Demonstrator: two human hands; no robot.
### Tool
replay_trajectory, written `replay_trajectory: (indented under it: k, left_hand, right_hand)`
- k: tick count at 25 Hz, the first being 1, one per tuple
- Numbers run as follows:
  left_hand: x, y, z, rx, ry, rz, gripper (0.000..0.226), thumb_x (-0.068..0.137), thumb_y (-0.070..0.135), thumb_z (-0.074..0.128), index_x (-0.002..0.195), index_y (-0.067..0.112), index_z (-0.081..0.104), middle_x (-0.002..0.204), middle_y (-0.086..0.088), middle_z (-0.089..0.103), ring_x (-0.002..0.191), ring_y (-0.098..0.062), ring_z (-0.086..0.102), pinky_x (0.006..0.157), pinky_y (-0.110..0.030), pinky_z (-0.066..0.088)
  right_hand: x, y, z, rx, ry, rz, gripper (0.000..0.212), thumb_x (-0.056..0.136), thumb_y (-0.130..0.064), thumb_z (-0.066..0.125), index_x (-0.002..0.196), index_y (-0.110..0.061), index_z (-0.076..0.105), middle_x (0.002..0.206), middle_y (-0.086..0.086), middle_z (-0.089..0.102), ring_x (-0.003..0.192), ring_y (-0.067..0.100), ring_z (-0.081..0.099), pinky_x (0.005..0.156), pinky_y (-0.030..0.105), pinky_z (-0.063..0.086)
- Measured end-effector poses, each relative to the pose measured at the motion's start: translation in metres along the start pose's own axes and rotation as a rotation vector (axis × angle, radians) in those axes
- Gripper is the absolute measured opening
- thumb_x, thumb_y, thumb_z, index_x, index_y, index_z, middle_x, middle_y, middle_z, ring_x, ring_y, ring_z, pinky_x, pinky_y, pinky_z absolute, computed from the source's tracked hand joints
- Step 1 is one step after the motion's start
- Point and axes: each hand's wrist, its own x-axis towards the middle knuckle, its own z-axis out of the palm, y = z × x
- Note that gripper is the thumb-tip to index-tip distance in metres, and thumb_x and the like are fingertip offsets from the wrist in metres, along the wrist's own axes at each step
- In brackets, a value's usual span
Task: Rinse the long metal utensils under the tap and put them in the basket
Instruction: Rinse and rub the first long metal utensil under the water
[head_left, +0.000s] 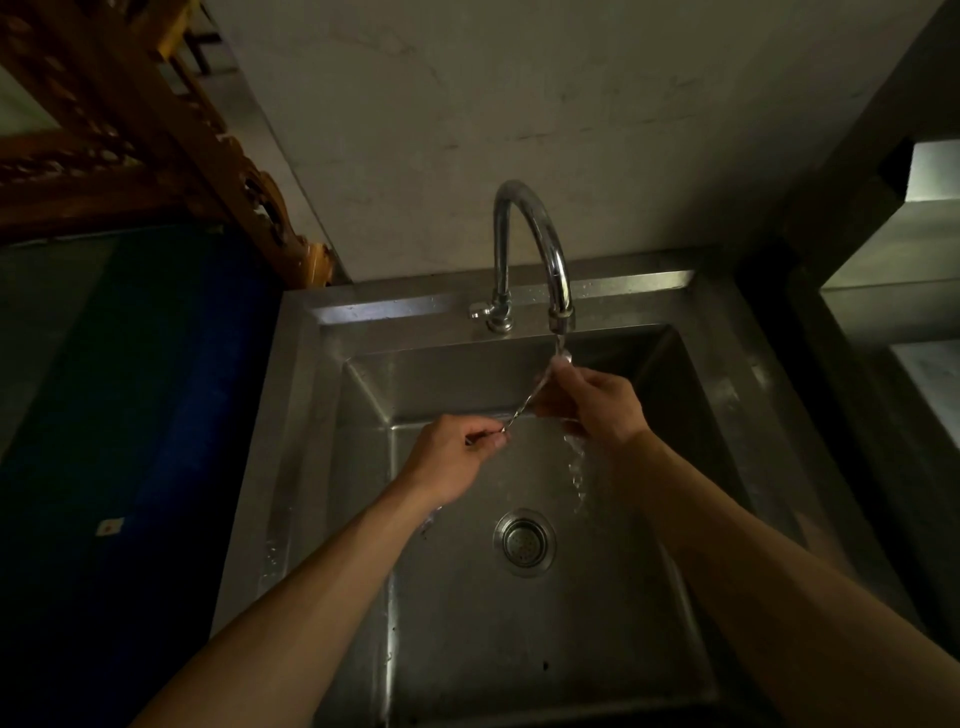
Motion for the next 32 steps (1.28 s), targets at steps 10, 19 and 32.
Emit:
replay_trajectory:
  k: [10,19,32]
  left_hand:
    - [0.0,0.003,0.003,-0.019,-0.002,-0.011,0.014,0.084,0.021,0.067,0.097,0.02,0.073,0.082,0.008,0.071,0.073,-0.001,0.06,0.074,-0.022,0.046]
    - [0.001,-0.001,0.006,-0.019,0.077,-0.04,0.009,0.076,0.021,0.076,0.085,0.022,0.072,0.075,0.001,0.069,0.065,-0.005,0.056,0.066,-0.022,0.045]
    - [0.003,0.005,0.004,0.004,0.078,-0.038,0.008,0.076,0.018,0.076,0.084,0.018,0.072,0.07,0.002,0.066,0.062,-0.004,0.053,0.064,-0.021,0.043]
  right_hand:
    - [0.001,-0.001,0.002,-0.016,0.021,0.013,0.026,0.089,-0.041,0.064,0.095,-0.016,0.07,0.082,-0.003,0.073,0.077,0.012,0.07,0.069,0.029,0.049]
    - [0.001,0.0,0.0,0.02,-0.116,-0.023,0.02,0.082,-0.01,0.071,0.099,-0.021,0.07,0.099,-0.007,0.074,0.091,0.013,0.068,0.083,0.035,0.048]
    - [0.01,0.004,0.005,0.083,-0.02,-0.01,0.021,0.095,-0.036,0.054,0.096,-0.021,0.069,0.093,0.0,0.075,0.085,0.014,0.069,0.075,0.034,0.047]
